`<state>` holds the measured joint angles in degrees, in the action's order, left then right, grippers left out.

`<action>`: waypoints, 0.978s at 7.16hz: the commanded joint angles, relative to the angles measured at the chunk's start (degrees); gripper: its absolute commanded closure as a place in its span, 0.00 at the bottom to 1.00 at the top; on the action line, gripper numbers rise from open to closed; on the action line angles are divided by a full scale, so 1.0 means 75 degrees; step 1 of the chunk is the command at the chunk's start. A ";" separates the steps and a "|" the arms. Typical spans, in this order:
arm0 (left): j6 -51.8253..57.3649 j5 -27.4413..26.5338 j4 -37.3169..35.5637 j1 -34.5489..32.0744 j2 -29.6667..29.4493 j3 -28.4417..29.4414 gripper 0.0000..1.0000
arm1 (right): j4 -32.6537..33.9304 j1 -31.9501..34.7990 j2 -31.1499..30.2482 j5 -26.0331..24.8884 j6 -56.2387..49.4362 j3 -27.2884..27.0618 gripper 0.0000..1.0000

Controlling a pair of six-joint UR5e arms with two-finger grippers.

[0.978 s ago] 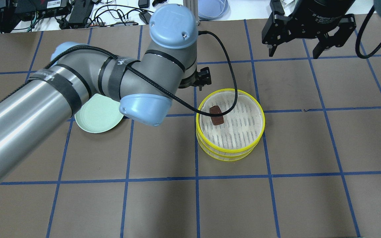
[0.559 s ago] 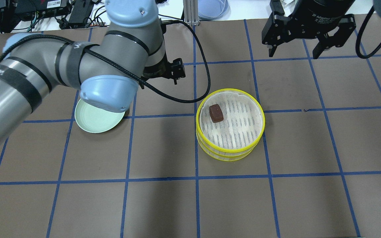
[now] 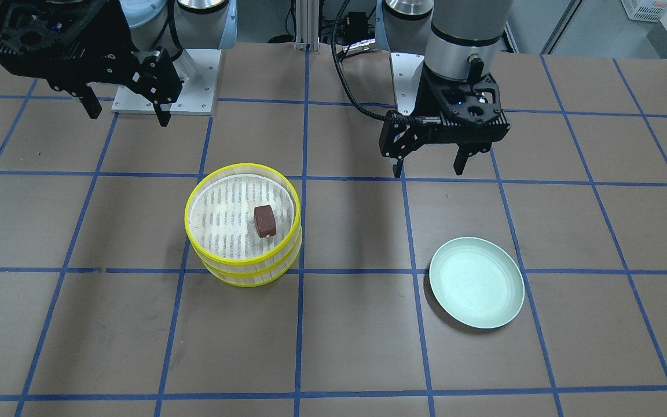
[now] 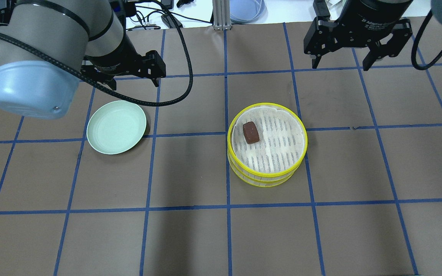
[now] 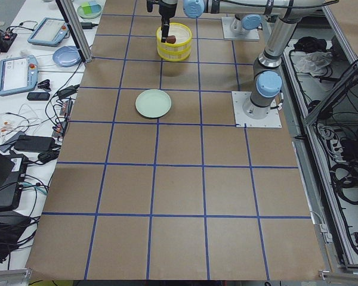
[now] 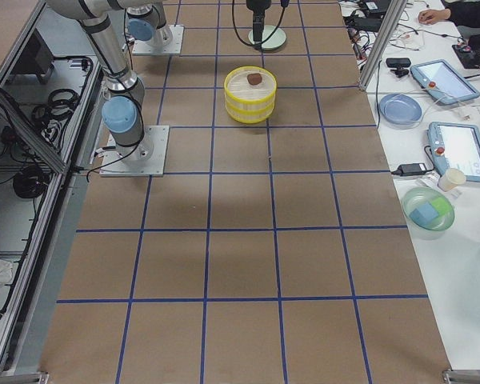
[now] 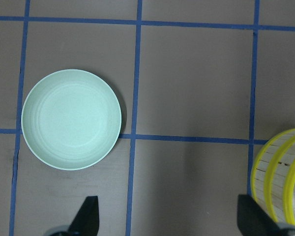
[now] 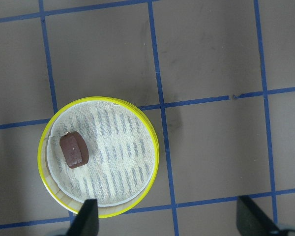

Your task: Stack buns with steamer

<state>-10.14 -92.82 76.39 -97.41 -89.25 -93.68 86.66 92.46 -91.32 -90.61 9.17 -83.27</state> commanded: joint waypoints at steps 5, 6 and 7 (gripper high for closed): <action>0.1000 0.0833 0.1320 0.1070 0.0603 0.0420 0.00 | 0.0012 0.0000 0.0000 0.0000 -0.0004 -0.0007 0.00; 0.0931 0.0821 0.1322 0.1012 0.0638 0.0397 0.00 | 0.0000 0.0000 0.0000 0.0000 -0.0004 -0.0007 0.00; 0.0918 0.0810 0.1322 0.1000 0.0627 0.0385 0.00 | 0.0000 0.0000 0.0000 0.0000 -0.0004 -0.0007 0.00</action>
<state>-3.03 -86.65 86.07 -89.74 -84.65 -90.70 86.68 92.46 -91.32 -90.61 9.14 -83.32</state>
